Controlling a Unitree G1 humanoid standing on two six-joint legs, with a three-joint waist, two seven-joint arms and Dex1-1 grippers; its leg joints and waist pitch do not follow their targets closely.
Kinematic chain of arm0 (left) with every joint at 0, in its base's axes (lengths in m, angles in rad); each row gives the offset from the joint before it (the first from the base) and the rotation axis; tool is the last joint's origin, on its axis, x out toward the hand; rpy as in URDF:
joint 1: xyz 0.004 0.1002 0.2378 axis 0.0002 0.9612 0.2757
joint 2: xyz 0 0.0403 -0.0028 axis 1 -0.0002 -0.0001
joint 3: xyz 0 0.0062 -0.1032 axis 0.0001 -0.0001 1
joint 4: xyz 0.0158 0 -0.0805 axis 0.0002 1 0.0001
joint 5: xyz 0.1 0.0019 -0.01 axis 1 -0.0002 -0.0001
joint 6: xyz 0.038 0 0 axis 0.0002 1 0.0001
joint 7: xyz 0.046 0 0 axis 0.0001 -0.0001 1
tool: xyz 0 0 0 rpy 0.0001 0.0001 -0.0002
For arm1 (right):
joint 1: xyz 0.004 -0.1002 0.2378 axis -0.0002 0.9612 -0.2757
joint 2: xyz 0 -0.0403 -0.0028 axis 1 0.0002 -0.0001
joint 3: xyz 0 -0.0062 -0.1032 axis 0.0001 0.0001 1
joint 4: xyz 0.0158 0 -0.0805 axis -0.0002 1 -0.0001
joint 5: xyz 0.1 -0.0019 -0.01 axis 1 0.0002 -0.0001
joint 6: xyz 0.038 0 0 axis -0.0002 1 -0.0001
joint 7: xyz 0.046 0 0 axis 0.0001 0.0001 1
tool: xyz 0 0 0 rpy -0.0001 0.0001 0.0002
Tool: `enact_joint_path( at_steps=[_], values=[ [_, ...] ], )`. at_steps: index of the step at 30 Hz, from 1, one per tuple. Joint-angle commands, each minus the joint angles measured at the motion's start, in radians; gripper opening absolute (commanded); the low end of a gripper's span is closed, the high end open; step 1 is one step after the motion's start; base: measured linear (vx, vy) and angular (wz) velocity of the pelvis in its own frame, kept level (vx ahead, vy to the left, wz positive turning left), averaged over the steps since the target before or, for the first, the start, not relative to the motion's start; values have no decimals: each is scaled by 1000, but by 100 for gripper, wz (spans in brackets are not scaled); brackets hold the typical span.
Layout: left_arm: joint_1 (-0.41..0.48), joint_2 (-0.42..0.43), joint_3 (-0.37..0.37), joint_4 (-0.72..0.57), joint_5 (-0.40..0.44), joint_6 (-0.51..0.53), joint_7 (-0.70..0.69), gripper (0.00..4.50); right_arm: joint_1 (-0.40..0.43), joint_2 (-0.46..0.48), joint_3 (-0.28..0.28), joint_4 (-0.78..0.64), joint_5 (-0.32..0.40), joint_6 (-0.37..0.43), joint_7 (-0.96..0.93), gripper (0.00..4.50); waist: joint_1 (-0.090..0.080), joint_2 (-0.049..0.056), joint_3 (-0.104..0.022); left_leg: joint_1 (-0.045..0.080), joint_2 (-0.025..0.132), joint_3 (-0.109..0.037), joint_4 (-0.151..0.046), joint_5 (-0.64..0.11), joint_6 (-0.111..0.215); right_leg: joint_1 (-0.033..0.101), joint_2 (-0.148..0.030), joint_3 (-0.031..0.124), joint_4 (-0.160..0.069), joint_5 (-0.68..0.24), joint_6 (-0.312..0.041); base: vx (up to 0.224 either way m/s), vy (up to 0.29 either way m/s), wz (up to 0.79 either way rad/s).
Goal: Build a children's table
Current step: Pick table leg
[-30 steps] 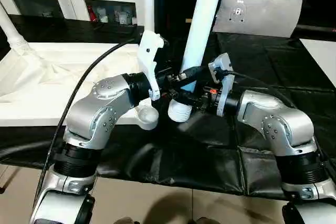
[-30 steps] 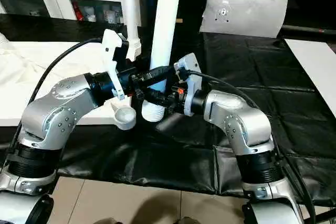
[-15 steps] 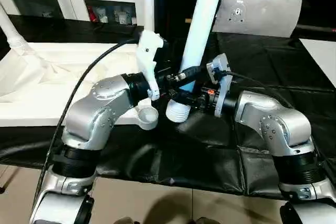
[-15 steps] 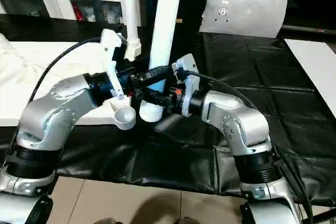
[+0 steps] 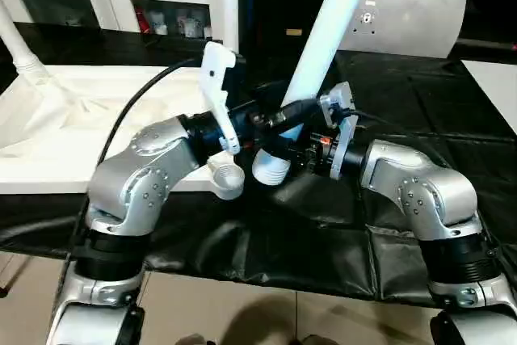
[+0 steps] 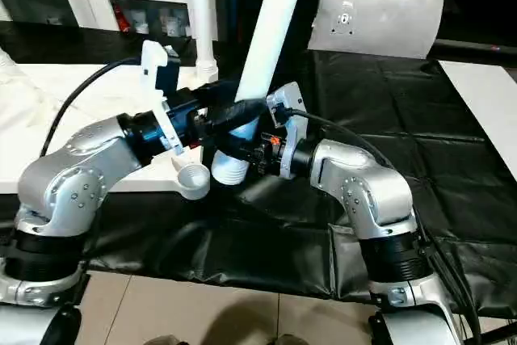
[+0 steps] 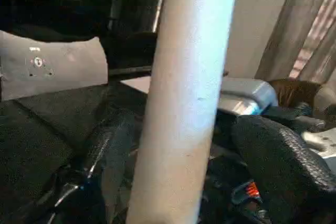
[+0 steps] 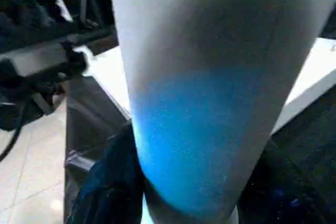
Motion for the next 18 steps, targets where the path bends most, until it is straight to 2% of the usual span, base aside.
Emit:
enact_joint_path(
  at_steps=[1, 3, 5, 7, 9, 10, 13, 14, 15, 16, 17, 18],
  values=[
    [4, -37, 43, -38, -83, -15, -17, 396, 10, -4, 9, 6, -7, 4, -10, 189, 1, -1, -64, 2, 47, -7, -72, -63, 0, 65, -72, 50, -72, -67, -232, 0, 0, 0],
    [19, -106, 132, -30, -218, 0, -6, 413, 19, -4, 9, 4, -7, 3, -14, 189, 2, -4, -63, 0, 46, -4, -70, -68, -1, 67, -74, 51, -73, -65, -250, 0, 0, 0],
    [22, -110, 139, -25, -230, 1, -5, 423, 21, -4, 9, 3, -8, 2, -14, 189, 2, -4, -63, 1, 46, -6, -71, -76, 6, 66, -71, 49, -73, -71, -247, 0, 0, 0],
    [25, -115, 149, -17, -237, -10, -4, 444, 24, 1, 2, 2, -8, 9, -25, 189, 0, -4, -61, 3, 46, -6, -72, -94, 13, 64, -71, 50, -78, -111, -228, 0, 0, 0],
    [20, -126, 168, -10, -255, -20, 4, 450, 24, 7, -10, 4, -5, 22, -43, 189, -3, -7, -60, 4, 47, -7, -74, -96, 8, 63, -71, 50, -81, -147, -211, 0, 0, 0],
    [9, -127, 195, -14, -269, -27, 21, 450, 26, 10, -27, 2, -1, 27, -58, 189, -3, -12, -60, 4, 47, -6, -73, -98, 7, 63, -71, 50, -81, -161, -206, 0, 0, 0],
    [12, -105, 212, -29, -252, -29, 46, 450, 37, 22, -48, -15, -5, 1, -86, 189, -5, -8, -60, 5, 47, -7, -74, -97, 2, 59, -70, 51, -82, -170, -193, 0, 0, 0],
    [20, -94, 211, -33, -236, -32, 59, 450, 45, 34, -58, -24, -12, -35, -101, 189, -4, -7, -60, 6, 47, -7, -74, -97, 2, 59, -69, 50, -82, -169, -191, 0, 0, 0],
    [40, -71, 202, -40, -180, -49, 87, 450, 55, 65, -93, -48, -13, -61, -159, 189, -4, -6, -60, 6, 49, -7, -75, -95, -1, 56, -70, 51, -82, -163, -185, 0, 0, 0],
    [45, -65, 198, -41, -164, -54, 94, 450, 57, 71, -100, -54, -13, -63, -173, 189, -3, 11, -59, 6, 49, -10, -76, -92, -4, 55, -71, 51, -80, -156, -183, 0, 0, 0],
    [75, -30, 172, -48, -70, -65, 144, 450, 68, 84, -125, -88, -25, -50, -240, 189, -8, 8, -60, 7, 51, -11, -79, -92, -9, 56, -66, 49, -81, -135, -172, 0, 0, 0],
    [78, -27, 170, -48, -61, -65, 149, 450, 69, 84, -126, -91, -27, -48, -246, 189, -8, 8, -60, 7, 51, -11, -79, -92, -9, 56, -66, 49, -81, -135, -172, 0, 0, 0]
  ],
)
